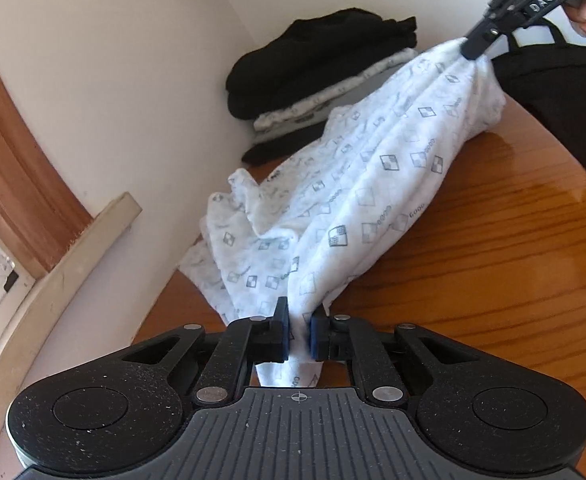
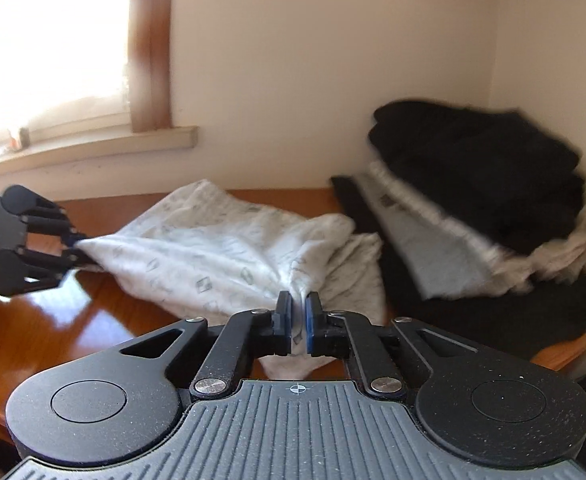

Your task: Fold clothes

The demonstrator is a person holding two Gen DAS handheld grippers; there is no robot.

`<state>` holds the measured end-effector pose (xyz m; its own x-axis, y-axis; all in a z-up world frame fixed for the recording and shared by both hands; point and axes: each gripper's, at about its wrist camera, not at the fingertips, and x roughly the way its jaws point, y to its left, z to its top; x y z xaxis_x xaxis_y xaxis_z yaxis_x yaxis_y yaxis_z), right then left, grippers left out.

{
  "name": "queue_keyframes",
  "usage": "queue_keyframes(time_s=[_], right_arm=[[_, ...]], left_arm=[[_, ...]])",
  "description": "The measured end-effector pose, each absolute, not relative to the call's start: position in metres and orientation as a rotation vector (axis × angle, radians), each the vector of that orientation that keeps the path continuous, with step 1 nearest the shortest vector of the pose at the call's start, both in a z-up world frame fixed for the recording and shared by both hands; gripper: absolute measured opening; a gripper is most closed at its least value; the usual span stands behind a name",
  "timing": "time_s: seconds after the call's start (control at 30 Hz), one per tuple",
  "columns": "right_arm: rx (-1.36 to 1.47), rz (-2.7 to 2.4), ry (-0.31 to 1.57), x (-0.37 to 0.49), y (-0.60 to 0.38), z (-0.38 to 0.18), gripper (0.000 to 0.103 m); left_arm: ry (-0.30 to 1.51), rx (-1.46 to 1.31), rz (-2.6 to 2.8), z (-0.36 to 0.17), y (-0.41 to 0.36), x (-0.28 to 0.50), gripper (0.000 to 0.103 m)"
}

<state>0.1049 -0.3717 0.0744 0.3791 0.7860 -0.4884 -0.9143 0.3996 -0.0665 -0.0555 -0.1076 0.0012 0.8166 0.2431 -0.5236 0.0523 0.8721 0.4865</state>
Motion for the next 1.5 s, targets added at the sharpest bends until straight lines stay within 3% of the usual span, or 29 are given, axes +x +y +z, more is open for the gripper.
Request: queue_keyframes(time_s=[0.13, 0.2, 0.27, 0.33, 0.5, 0.53, 0.57, 0.67, 0.83, 1.0, 1.07, 1.13, 1.23, 1.3, 1.5], right_arm=[[-0.386, 1.157, 0.475, 0.104, -0.369, 0.060, 0.011], [-0.378, 1.175, 0.466, 0.097, -0.375, 0.057, 0.020], [-0.379, 1.174, 0.450, 0.090, -0.381, 0.055, 0.037], [-0.401, 1.182, 0.442, 0.085, -0.384, 0.050, 0.044], [-0.459, 1.212, 0.445, 0.078, -0.370, 0.033, 0.045], [-0.474, 1.210, 0.442, 0.078, -0.364, 0.030, 0.042], [-0.502, 1.205, 0.427, 0.076, -0.361, 0.029, 0.020], [-0.605, 1.167, 0.353, 0.073, -0.363, 0.033, 0.012], [-0.722, 1.138, 0.360, 0.077, -0.376, 0.040, 0.011], [-0.690, 1.095, 0.374, 0.084, -0.387, 0.042, 0.011], [-0.623, 1.058, 0.370, 0.092, -0.397, 0.051, 0.017], [-0.550, 1.034, 0.376, 0.104, -0.406, 0.059, 0.025], [-0.475, 1.033, 0.371, 0.118, -0.404, 0.062, 0.035], [-0.444, 1.049, 0.381, 0.125, -0.394, 0.060, 0.036], [-0.374, 1.096, 0.405, 0.151, -0.356, 0.053, 0.043]], left_arm=[[0.618, 0.491, 0.091, 0.002, -0.105, -0.054, 0.010], [0.616, 0.462, 0.086, 0.004, -0.103, -0.054, 0.010], [0.600, 0.454, 0.088, 0.008, -0.102, -0.055, 0.010], [0.581, 0.451, 0.094, 0.011, -0.103, -0.056, 0.010], [0.552, 0.462, 0.104, 0.016, -0.104, -0.058, 0.010], [0.551, 0.466, 0.104, 0.016, -0.104, -0.058, 0.010], [0.551, 0.467, 0.106, 0.016, -0.103, -0.058, 0.010], [0.556, 0.461, 0.118, 0.017, -0.097, -0.058, 0.010], [0.584, 0.446, 0.067, 0.017, -0.098, -0.057, 0.010], [0.666, 0.440, -0.012, 0.010, -0.102, -0.055, 0.012], [0.675, 0.403, -0.029, 0.014, -0.099, -0.056, 0.020], [0.670, 0.331, -0.067, 0.023, -0.090, -0.061, 0.035], [0.651, 0.217, -0.109, 0.041, -0.072, -0.069, 0.045], [0.628, 0.161, -0.096, 0.049, -0.061, -0.072, 0.052], [0.580, 0.044, 0.000, 0.060, -0.033, -0.062, 0.052]])
